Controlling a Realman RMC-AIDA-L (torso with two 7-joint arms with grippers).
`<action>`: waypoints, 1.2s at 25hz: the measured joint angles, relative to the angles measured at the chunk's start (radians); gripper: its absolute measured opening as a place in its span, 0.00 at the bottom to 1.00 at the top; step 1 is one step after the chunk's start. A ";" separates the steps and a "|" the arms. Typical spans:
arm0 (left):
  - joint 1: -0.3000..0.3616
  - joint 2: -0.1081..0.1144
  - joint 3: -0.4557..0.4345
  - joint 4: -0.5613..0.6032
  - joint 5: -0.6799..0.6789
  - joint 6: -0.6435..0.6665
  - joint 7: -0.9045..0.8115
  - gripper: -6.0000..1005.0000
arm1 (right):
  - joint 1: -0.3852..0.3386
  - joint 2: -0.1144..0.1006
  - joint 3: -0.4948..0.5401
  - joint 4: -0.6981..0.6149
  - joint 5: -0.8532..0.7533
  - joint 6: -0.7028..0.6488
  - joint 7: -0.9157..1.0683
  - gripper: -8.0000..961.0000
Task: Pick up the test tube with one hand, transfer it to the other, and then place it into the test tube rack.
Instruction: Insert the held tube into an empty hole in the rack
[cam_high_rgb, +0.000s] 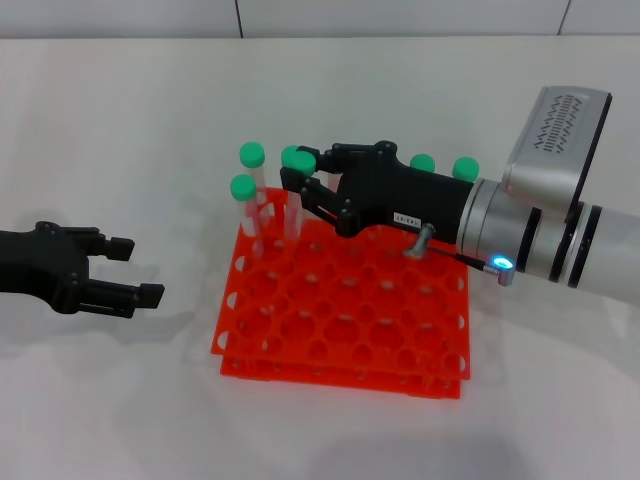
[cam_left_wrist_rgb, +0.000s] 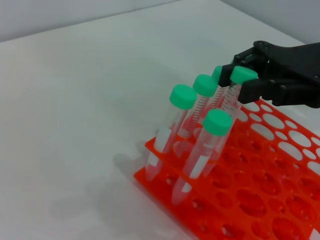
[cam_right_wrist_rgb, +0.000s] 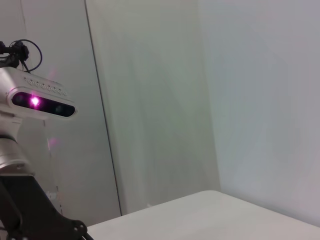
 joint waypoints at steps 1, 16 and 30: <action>0.000 0.000 0.000 0.000 0.000 0.000 0.000 0.88 | 0.000 0.000 -0.001 0.000 0.000 0.000 0.000 0.30; -0.004 -0.001 -0.005 -0.014 0.001 -0.003 0.016 0.88 | 0.001 0.000 -0.017 -0.001 -0.001 0.001 -0.012 0.30; -0.005 0.000 -0.008 -0.014 -0.009 -0.004 0.027 0.88 | -0.001 0.000 -0.024 -0.009 -0.014 -0.003 -0.017 0.30</action>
